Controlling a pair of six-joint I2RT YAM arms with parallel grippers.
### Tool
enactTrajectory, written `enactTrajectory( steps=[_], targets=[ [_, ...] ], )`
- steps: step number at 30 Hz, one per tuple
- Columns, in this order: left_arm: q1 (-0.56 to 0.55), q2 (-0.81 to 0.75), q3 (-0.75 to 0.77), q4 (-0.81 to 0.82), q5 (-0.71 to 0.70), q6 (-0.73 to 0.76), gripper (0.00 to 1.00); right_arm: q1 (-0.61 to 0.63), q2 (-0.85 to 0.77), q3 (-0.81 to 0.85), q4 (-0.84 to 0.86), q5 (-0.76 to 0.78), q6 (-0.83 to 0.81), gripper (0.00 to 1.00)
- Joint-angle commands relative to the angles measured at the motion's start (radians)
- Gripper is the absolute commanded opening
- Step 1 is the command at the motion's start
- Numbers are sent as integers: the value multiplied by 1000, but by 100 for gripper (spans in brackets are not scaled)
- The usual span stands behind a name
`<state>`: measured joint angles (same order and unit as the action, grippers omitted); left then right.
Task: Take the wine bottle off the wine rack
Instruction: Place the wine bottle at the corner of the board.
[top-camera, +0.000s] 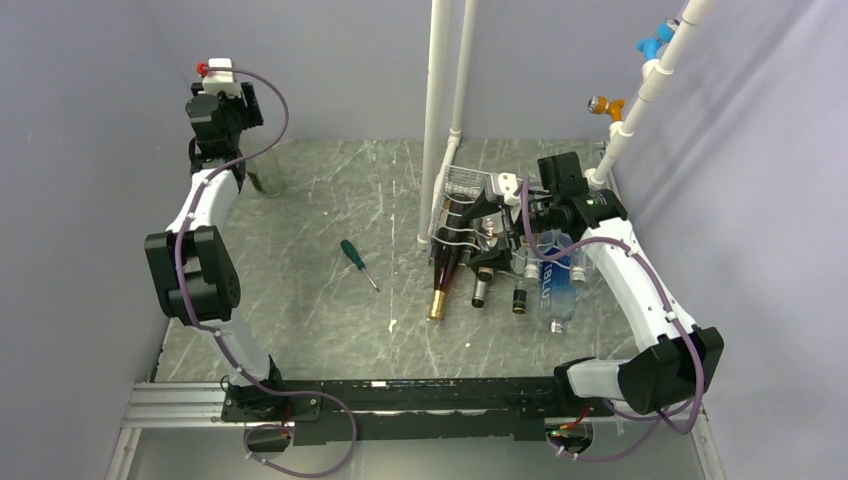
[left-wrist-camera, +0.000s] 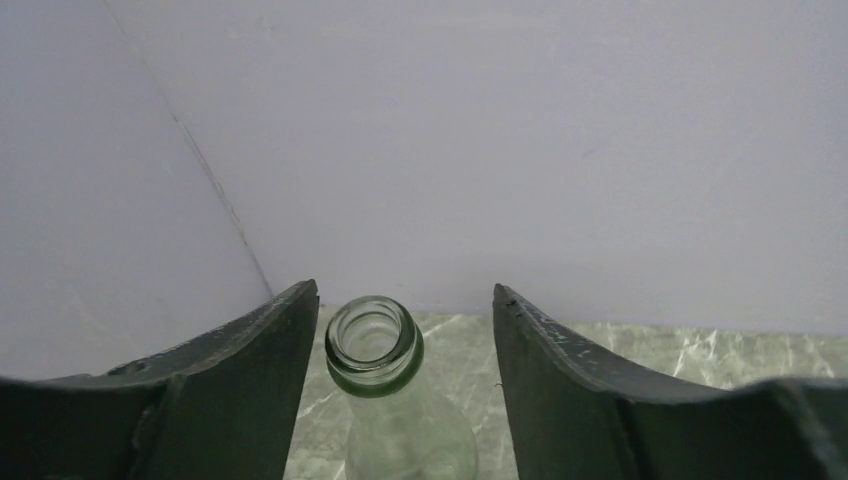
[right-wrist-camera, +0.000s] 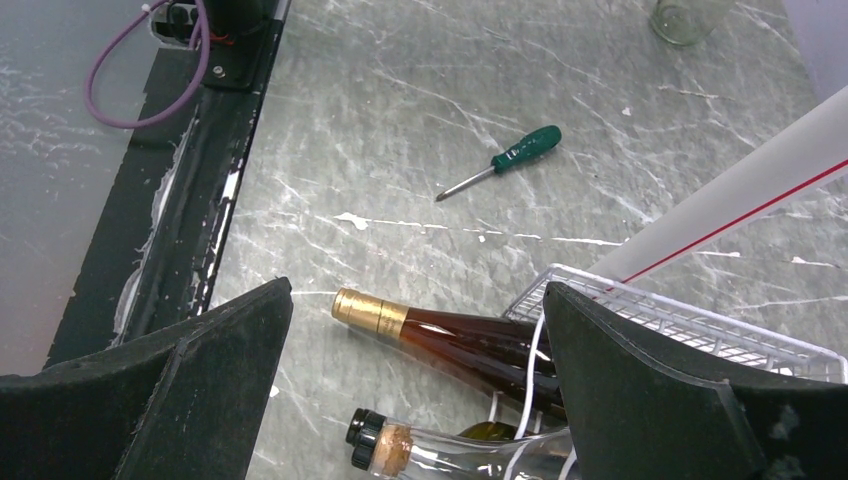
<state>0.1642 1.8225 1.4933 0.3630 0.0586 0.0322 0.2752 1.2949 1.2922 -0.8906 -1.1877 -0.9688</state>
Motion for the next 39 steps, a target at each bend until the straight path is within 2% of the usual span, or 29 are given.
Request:
enactTrajectory(
  steps=[1, 6, 10, 12, 21, 29, 36, 39],
  targets=[
    [1, -105, 17, 76, -16, -17, 72, -4, -21, -2, 27, -32, -2, 100],
    [4, -189, 8, -18, -55, -61, 82, -2, -31, -10, 40, -33, 6, 99],
    [8, -283, -22, -94, -57, -110, 96, -4, -41, -18, 51, -35, 13, 100],
    [12, -336, -48, -134, -56, -134, 99, -6, -49, -23, 58, -37, 17, 99],
    [41, -597, -186, -407, 151, -339, 99, -43, -76, -39, 31, -98, -20, 100],
    [43, -917, -459, -471, 221, -509, 100, -103, -88, -39, -28, -137, -78, 99],
    [43, -1064, -585, -479, 459, -625, 99, -140, -92, -9, -111, -95, -143, 100],
    [41, -1059, -556, -585, 584, -640, 99, -145, -108, -2, -138, -55, -147, 100]
  ],
)
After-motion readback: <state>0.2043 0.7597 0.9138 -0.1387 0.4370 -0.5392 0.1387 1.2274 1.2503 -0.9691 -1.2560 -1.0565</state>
